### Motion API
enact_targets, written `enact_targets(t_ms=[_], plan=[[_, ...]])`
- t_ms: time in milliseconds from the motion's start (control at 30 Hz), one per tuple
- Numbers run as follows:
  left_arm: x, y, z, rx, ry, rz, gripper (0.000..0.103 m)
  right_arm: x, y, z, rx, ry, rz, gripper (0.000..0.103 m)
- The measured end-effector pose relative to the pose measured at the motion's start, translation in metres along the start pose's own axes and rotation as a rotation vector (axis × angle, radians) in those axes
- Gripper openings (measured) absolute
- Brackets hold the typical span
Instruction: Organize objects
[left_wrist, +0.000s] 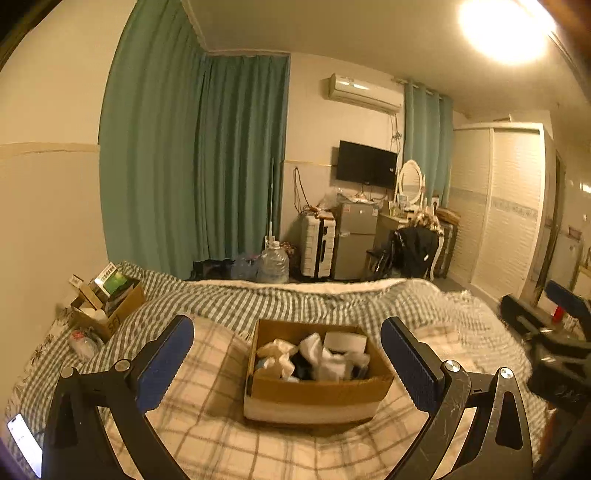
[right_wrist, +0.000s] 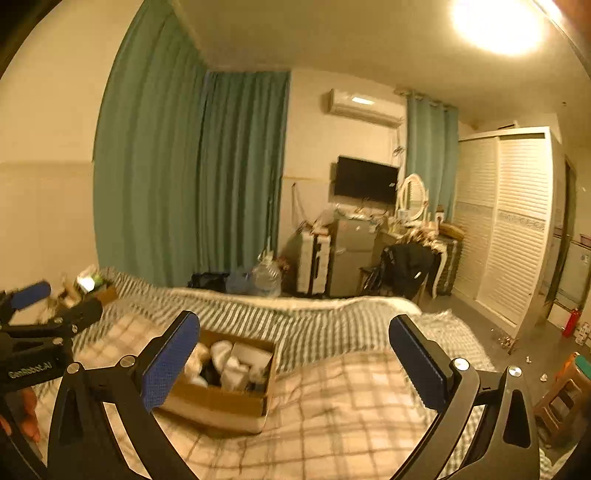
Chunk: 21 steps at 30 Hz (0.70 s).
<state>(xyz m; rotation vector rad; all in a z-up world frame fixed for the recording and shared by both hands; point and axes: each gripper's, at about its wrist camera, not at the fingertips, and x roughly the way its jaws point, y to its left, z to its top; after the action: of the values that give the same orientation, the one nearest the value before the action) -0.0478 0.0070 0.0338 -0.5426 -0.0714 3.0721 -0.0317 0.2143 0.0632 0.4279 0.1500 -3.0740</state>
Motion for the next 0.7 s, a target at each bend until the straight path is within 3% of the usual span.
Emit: enact_targets(t_ms=[267, 700], plan=[[0.017, 0.007, -0.035, 0.022, 0.032, 0.027, 0.103, 0.042, 0.018, -0.045, -0.005, 0.079, 0.034, 0.103], [0.025, 0.004, -0.043, 0.03, 0.055, 0.024, 0.103, 0.053, 0.014, -0.053, 0.031, 0.122, 0.04, 0.103]])
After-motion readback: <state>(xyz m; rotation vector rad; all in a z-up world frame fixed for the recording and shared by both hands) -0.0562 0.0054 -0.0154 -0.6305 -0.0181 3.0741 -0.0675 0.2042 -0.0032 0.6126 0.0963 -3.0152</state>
